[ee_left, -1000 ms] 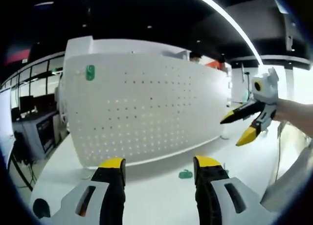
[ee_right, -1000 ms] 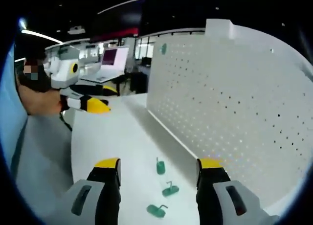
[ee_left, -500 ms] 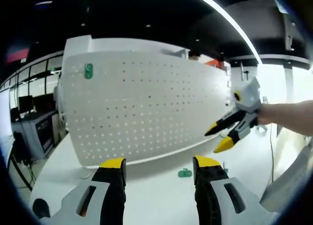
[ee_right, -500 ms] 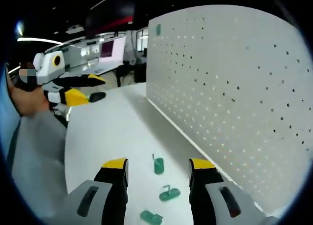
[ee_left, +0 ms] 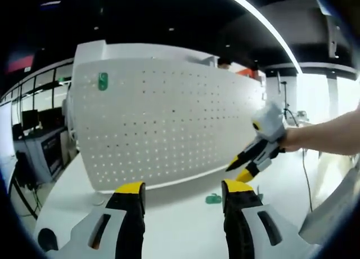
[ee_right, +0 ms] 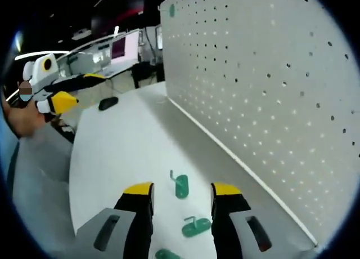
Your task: Insert the hook assembly into the mounting plate slot until the hook locks in place.
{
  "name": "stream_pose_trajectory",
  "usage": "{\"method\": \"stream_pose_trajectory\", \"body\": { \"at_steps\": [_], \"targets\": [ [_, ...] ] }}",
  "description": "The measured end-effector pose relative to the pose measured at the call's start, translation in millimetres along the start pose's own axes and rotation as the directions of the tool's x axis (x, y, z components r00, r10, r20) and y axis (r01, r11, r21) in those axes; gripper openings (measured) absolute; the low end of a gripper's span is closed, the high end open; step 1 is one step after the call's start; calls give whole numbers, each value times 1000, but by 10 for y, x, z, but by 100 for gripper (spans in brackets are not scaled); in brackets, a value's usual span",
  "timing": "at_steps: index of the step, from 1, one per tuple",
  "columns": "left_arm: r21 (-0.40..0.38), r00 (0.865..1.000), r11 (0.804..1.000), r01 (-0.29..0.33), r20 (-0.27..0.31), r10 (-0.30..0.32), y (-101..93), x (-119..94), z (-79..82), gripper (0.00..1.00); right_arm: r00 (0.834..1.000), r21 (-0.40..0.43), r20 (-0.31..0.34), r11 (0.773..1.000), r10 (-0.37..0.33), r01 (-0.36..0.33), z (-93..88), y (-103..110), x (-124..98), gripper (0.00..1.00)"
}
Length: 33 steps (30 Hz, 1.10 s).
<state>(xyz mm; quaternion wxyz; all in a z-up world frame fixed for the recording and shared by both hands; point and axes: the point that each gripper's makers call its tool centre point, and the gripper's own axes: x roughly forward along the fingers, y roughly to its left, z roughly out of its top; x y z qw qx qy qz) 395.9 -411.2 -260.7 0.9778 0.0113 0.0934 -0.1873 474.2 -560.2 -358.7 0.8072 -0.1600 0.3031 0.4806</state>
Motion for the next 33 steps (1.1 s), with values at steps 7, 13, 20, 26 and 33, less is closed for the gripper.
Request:
{"method": "stream_pose_trajectory", "body": {
  "at_steps": [7, 13, 20, 26, 33],
  "targets": [
    [-3, 1000, 1000, 6, -3, -6, -3, 9, -9, 56, 999, 16, -38, 1000, 28, -27, -43, -14, 152, 35],
    [-1, 1000, 1000, 22, -10, -22, -41, 15, -19, 55, 995, 32, -80, 998, 51, -49, -141, -7, 271, 32],
    [5, 999, 999, 36, -19, -36, -76, 33, -47, 54, 990, 58, -121, 996, 72, -65, -275, -9, 375, 29],
    [4, 999, 999, 43, -23, -43, -92, 38, -59, 53, 987, 75, -137, 994, 90, -80, -291, -4, 440, 25],
    [5, 998, 999, 54, -31, -53, -117, 45, -77, 52, 980, 85, -173, 992, 102, -89, -318, -37, 515, 19]
  ]
}}
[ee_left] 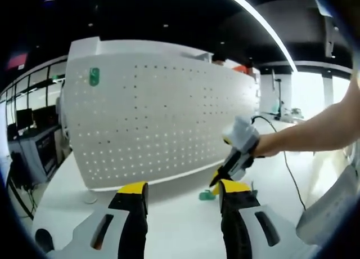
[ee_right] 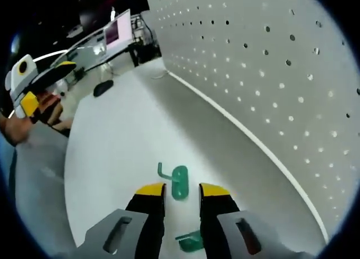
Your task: Insert the hook assembly into the mounting plate slot until the hook locks in place.
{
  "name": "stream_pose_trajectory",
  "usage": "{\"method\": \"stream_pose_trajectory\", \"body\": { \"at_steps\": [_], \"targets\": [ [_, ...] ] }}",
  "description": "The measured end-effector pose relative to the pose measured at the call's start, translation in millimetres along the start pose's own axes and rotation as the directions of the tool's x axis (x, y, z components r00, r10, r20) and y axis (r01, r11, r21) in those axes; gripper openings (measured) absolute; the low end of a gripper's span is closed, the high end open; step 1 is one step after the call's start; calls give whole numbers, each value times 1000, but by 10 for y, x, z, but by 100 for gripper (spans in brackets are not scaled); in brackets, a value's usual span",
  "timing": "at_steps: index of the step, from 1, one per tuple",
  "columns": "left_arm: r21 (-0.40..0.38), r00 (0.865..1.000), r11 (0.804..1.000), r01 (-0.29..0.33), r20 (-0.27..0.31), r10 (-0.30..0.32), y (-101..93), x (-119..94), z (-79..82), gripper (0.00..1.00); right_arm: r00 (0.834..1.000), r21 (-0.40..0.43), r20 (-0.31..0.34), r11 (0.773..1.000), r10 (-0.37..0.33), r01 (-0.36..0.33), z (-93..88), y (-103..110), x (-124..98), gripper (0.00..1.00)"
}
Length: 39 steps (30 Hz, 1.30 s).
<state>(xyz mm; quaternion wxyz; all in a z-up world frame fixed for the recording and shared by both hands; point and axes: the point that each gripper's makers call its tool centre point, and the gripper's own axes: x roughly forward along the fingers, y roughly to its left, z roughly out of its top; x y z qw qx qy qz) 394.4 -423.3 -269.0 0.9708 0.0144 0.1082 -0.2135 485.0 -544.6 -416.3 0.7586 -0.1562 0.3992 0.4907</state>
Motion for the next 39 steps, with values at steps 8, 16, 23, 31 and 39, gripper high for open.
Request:
{"method": "stream_pose_trajectory", "body": {
  "at_steps": [8, 16, 23, 31, 39],
  "targets": [
    [-1, 1000, 1000, 8, -6, -8, -3, 2, -16, 50, 999, 8, -41, 1000, 25, -24, -25, -20, 55, 12],
    [-5, 1000, 1000, 11, -15, -12, -1, 14, -43, 49, 999, 32, -21, 999, 32, -31, 84, -102, 33, 10],
    [-5, 1000, 1000, 12, -24, -12, 5, 19, -69, 49, 997, 40, -36, 997, 66, -64, 111, -71, 124, 8],
    [-6, 999, 1000, 12, -33, -12, 6, 24, -92, 48, 993, 53, -55, 994, 101, -98, 105, -48, 168, 8],
    [-7, 999, 1000, 8, -33, -8, 24, 24, -96, 47, 986, 84, -82, 987, 145, -138, 93, 2, 197, 7]
  ]
}}
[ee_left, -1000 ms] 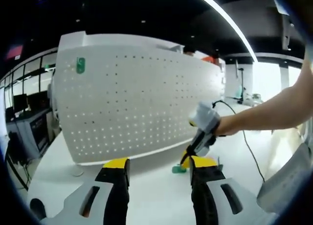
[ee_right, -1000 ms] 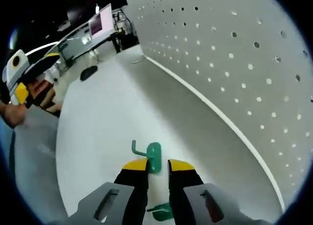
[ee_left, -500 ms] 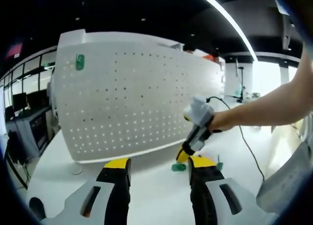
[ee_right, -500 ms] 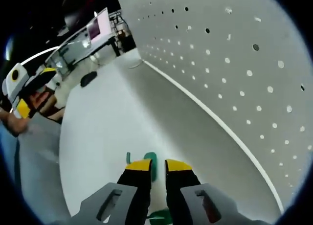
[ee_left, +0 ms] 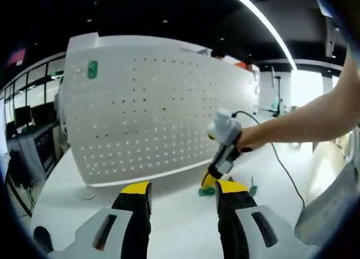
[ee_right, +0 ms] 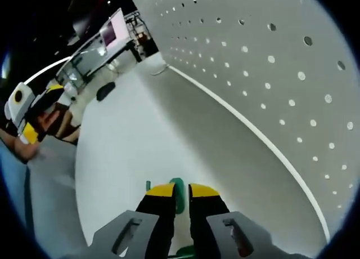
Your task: Insert the hook assembly into the mounting plate slot until the hook locks in place.
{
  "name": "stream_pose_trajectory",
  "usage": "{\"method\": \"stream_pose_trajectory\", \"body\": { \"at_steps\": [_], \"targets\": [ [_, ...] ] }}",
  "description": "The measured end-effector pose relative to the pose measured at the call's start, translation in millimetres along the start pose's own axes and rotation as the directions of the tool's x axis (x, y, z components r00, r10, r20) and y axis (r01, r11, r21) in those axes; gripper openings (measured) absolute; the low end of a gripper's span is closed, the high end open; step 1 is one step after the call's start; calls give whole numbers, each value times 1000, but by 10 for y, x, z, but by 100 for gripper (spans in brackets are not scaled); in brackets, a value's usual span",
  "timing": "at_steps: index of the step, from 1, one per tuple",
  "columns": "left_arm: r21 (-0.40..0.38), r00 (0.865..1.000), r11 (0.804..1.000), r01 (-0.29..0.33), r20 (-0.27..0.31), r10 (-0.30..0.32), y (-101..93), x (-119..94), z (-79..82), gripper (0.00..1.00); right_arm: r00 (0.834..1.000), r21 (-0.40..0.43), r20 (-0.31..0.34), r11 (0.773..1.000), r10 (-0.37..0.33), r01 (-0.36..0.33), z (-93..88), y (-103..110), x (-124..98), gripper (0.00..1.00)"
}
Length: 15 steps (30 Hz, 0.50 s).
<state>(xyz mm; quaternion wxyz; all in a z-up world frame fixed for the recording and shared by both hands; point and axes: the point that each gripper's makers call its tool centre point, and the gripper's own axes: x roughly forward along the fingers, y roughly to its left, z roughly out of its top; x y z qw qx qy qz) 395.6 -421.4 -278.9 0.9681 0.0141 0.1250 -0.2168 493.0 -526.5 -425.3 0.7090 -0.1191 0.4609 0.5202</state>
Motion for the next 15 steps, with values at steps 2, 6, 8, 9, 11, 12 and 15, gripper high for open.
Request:
{"method": "stream_pose_trajectory", "body": {
  "at_steps": [2, 6, 8, 9, 11, 12, 15],
  "targets": [
    [-1, 1000, 1000, 1, -1, -1, 0, 0, -3, 47, 1000, 3, -12, 1000, 13, -13, -14, 25, 11, 6],
    [0, 1000, 1000, 0, -1, 0, -4, 1, -4, 46, 999, 7, -31, 1000, 27, -27, -44, 63, 34, 6],
    [0, 1000, 1000, -1, -1, 1, -1, -3, -4, 46, 999, 17, -38, 999, 39, -38, -57, 81, 48, 6],
    [-1, 1000, 1000, -1, -1, 1, 1, -3, -2, 46, 998, 20, -44, 999, 43, -42, -69, 90, 56, 5],
    [-2, 1000, 1000, -3, 1, 3, 4, -3, 3, 46, 997, 27, -53, 998, 56, -54, -95, 117, 62, 4],
    [-2, 1000, 1000, -3, 2, 3, 5, -2, 5, 46, 997, 29, -48, 998, 58, -57, -90, 124, 64, 4],
    [-2, 1000, 1000, -2, 3, 2, 0, -1, 6, 46, 997, 29, -51, 998, 60, -59, -95, 130, 66, 4]
  ]
}}
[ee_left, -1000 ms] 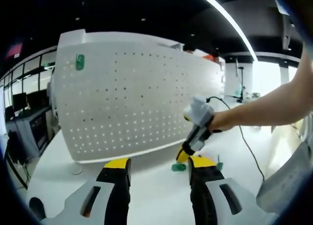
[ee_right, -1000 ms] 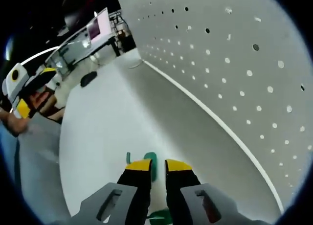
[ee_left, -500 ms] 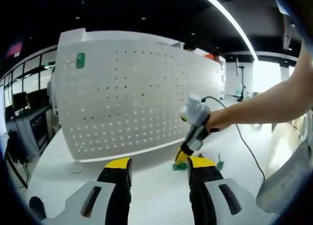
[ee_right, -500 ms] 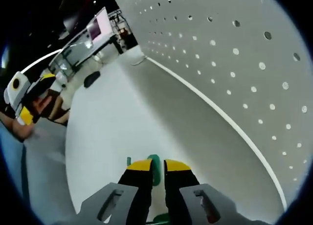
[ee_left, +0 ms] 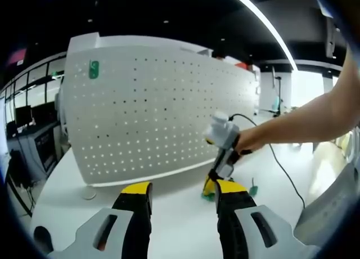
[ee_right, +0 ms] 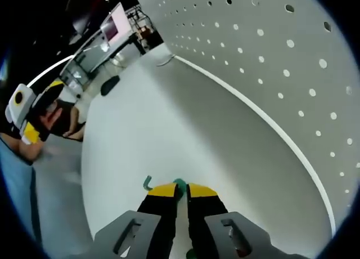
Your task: Insert the hook assembly into the mounting plate slot until the hook locks in place.
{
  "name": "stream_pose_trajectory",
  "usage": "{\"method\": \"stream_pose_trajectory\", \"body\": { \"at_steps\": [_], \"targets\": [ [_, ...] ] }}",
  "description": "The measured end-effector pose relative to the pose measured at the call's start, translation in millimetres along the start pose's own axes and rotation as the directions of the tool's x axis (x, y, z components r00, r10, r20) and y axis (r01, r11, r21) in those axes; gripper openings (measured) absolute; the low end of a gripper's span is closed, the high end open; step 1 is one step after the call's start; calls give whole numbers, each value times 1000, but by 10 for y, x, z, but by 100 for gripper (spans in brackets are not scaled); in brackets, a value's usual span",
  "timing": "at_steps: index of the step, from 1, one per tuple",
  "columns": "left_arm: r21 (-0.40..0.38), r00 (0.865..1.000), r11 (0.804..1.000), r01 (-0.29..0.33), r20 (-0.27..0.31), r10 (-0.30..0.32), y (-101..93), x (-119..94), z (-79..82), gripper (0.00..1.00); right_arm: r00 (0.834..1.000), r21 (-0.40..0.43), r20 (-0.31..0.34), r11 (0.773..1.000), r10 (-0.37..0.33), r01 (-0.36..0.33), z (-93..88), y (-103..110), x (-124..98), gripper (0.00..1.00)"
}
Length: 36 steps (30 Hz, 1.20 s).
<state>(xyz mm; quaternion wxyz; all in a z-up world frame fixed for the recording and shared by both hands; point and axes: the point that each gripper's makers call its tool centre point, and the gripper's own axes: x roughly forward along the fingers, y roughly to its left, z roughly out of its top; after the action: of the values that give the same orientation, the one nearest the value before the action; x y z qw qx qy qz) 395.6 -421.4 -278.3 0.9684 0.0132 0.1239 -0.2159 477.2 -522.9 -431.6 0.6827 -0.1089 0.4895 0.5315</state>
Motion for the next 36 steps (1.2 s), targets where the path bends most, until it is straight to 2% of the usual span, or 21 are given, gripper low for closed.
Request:
{"method": "stream_pose_trajectory", "body": {
  "at_steps": [6, 9, 23, 28, 36],
  "targets": [
    [2, 1000, 1000, 7, -3, -7, -15, 7, -6, 45, 1000, 14, 8, 1000, 13, -13, -8, 28, 7, 3],
    [3, 1000, 1000, 8, -4, -8, -23, 11, -11, 45, 999, 38, 42, 999, 29, -30, 31, 50, -20, 2],
    [4, 1000, 1000, 29, -6, -29, -71, 16, -13, 44, 998, 44, 67, 999, 8, -11, 40, 72, -78, 0],
    [5, 999, 999, 40, -6, -40, -97, 21, -11, 43, 995, 30, 102, 1000, -8, 5, 103, 108, -138, 0],
    [6, 998, 998, 58, -12, -58, -155, 29, -26, 42, 978, 14, 205, 999, -39, 37, 202, 186, -261, 0]
  ]
}}
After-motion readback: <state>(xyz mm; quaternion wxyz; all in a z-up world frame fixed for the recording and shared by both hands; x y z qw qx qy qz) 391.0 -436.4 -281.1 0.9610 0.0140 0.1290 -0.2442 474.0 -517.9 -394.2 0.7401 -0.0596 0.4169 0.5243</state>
